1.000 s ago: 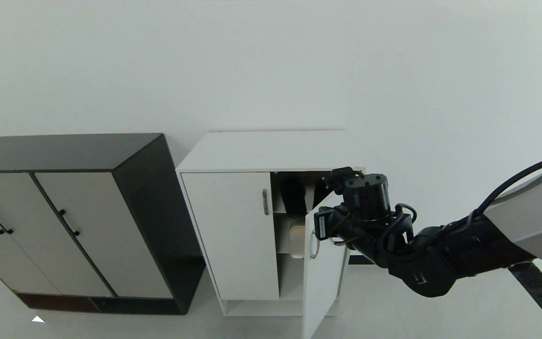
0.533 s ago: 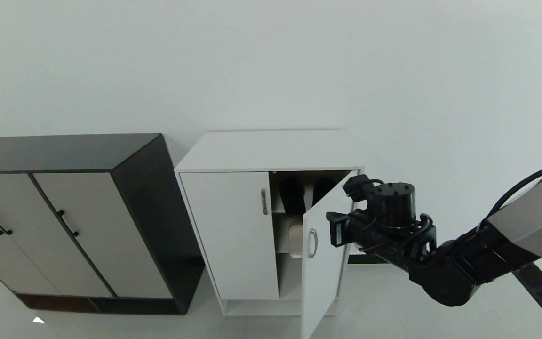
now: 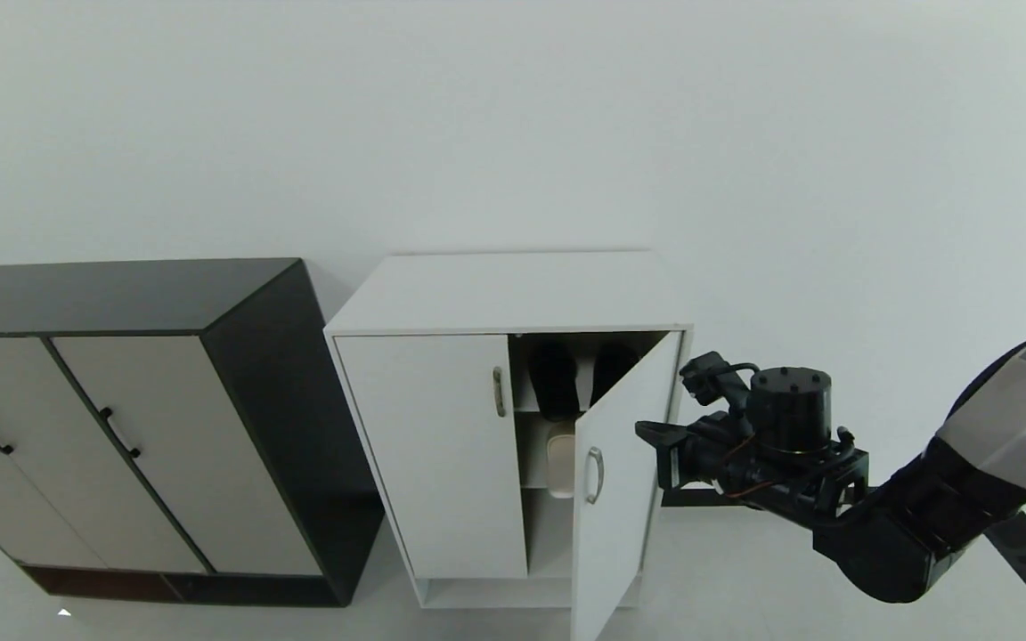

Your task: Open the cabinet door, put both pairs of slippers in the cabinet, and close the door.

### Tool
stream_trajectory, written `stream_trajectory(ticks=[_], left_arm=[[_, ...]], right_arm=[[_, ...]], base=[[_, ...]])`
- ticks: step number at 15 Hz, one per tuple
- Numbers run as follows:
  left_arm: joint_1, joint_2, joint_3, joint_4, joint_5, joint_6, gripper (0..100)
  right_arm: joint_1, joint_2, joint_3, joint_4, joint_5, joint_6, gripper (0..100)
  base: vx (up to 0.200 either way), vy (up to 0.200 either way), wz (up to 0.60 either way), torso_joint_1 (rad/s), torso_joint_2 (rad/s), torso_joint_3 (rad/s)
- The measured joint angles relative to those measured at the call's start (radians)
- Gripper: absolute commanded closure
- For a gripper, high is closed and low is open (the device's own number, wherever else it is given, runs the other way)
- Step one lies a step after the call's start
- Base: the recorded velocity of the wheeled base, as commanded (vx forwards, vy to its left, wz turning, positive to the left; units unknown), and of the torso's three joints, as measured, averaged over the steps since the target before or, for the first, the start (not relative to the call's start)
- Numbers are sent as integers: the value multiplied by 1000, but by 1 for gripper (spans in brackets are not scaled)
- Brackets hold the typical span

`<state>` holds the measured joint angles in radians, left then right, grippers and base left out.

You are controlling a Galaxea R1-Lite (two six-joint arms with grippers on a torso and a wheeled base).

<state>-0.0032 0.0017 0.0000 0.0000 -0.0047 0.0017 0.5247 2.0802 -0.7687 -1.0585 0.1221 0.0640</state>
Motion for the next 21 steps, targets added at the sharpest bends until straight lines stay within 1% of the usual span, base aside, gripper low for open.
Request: stream_trajectory(ticks=[6, 13, 17, 21], left_arm=[[1, 0, 0, 0, 0, 0, 100], [0, 0, 0, 0, 0, 0, 100], [0, 0, 0, 0, 0, 0, 100], [0, 0, 0, 0, 0, 0, 100]], right_arm=[[-1, 44, -19, 0, -6, -3, 100], [-9, 140, -126, 2, -7, -1, 100], [-12, 197, -243, 30, -7, -2, 100], [-15, 238, -373, 127, -7, -1, 100]], base=[[0, 0, 0, 0, 0, 0], [0, 0, 0, 0, 0, 0], [0, 0, 0, 0, 0, 0], [0, 0, 0, 0, 0, 0]])
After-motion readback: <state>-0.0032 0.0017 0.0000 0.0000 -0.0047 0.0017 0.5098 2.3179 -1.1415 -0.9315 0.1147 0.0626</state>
